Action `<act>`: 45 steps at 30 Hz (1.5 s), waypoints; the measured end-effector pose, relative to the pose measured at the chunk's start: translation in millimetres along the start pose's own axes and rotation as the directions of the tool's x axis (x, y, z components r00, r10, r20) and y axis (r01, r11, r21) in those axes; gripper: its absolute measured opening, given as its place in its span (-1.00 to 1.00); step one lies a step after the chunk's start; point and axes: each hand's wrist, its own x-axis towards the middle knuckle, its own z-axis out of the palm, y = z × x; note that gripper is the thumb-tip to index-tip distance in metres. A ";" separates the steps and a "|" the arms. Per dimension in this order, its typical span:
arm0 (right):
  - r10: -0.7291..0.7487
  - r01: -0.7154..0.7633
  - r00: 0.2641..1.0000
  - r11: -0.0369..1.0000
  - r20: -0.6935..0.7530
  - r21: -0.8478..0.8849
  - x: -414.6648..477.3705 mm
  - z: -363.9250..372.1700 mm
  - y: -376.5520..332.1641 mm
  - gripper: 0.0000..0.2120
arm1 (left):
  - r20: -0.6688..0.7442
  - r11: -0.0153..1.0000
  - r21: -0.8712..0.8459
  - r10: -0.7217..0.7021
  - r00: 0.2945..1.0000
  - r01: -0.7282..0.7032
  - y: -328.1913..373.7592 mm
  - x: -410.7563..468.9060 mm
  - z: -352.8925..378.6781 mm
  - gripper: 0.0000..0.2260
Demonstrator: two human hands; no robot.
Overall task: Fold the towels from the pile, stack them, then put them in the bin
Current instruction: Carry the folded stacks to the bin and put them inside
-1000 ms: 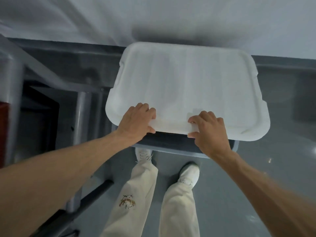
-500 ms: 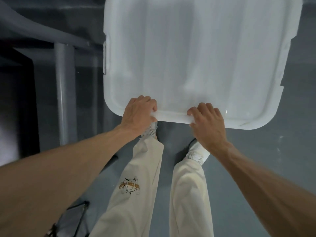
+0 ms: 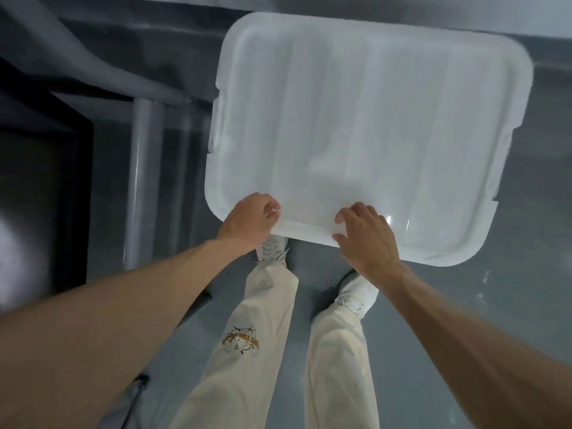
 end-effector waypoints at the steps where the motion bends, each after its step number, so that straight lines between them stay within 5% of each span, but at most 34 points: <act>1: 0.002 -0.002 1.000 1.000 0.004 0.005 5.1 -5.4 -5.8 -0.72 | -0.004 0.999 -0.032 -0.041 0.999 0.041 -0.8 2.8 -7.8 -0.82; 14: -0.178 0.180 0.978 0.984 0.110 -0.011 109.8 -63.9 -100.9 -0.50 | -0.117 0.917 -0.273 -0.333 0.936 0.292 -26.7 57.3 -102.6 -0.84; 21: -0.170 0.207 0.959 0.967 0.228 -0.148 145.2 -52.7 -111.5 -0.39 | 0.012 0.740 -0.504 -0.509 0.860 0.445 -38.0 89.8 -114.6 -0.31; 27: -0.092 0.157 0.957 0.962 0.275 -0.224 146.5 -57.6 -108.7 -0.24 | 0.179 0.594 -0.641 -0.500 0.847 0.486 -46.3 103.0 -113.4 -0.17; 30: -0.059 0.115 0.953 0.978 0.298 -0.172 146.4 -58.3 -114.9 -0.23 | 0.149 0.646 -0.571 -0.525 0.838 0.506 -54.5 109.0 -113.6 -0.15; 37: -0.041 0.077 0.943 0.993 0.331 -0.094 149.7 -57.6 -117.8 -0.23 | -0.037 0.853 -0.374 -0.406 0.913 0.364 -46.8 102.5 -102.4 -0.58; 45: -0.060 0.096 0.943 0.991 0.326 -0.095 151.1 -55.2 -114.2 -0.20 | -0.161 0.961 0.035 -0.267 0.950 0.276 -42.0 98.6 -97.2 -0.63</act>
